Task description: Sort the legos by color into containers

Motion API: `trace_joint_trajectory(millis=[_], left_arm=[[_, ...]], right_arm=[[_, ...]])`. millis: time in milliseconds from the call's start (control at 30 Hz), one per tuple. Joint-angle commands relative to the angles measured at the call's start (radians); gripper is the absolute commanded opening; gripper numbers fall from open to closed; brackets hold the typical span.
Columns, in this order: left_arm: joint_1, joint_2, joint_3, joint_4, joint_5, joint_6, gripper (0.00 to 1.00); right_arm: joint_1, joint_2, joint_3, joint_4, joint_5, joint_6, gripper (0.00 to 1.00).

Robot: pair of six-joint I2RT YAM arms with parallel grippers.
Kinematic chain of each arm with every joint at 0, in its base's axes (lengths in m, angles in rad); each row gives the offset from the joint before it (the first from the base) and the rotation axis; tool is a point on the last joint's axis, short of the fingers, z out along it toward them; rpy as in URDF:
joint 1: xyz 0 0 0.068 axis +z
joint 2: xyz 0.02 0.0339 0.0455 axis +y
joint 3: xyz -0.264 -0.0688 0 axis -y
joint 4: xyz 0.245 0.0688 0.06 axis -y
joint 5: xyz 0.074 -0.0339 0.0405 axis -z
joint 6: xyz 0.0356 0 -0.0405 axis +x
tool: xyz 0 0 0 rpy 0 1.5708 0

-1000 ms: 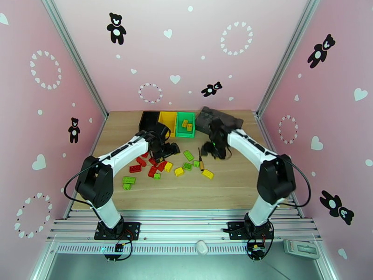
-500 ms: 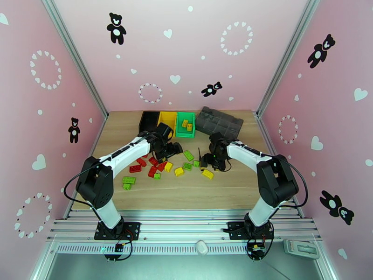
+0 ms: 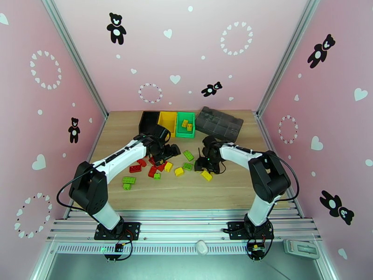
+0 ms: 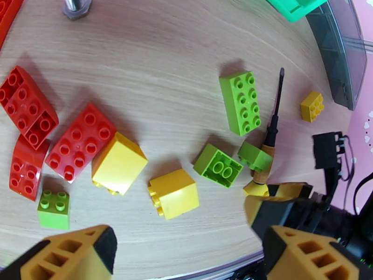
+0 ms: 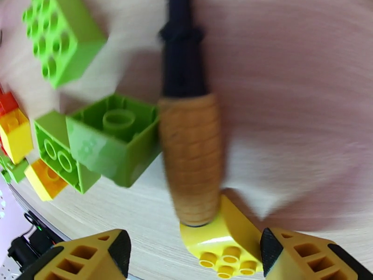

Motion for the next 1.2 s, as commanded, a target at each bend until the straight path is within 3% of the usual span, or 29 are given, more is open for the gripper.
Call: trace_joint_trajectory(millis=[0,233,400,767,1167], left_arm=[[-0.01,-0.019,-0.01,0.017,-0.016,-0.007,0.88],[-0.009,-0.016,-0.022,0.034,-0.014,-0.01,0.88],[-0.009,-0.019,-0.026,0.033,-0.015,-0.006,0.88],[-0.001,-0.054,-0.071,0.028,-0.028,-0.003,0.89],[0.02,-0.078,-0.071,0.056,-0.045,0.021,0.97]], right_arm=[[0.042,0.001,-0.005,-0.034,0.02,0.025,0.78],[0.171,0.024,0.064,-0.184,0.213,0.117,0.68],[0.218,0.057,0.118,-0.228,0.282,0.156,0.61],[0.219,0.135,0.171,-0.239,0.284,0.186,0.45],[0.205,0.023,0.207,-0.227,0.24,0.197,0.31]])
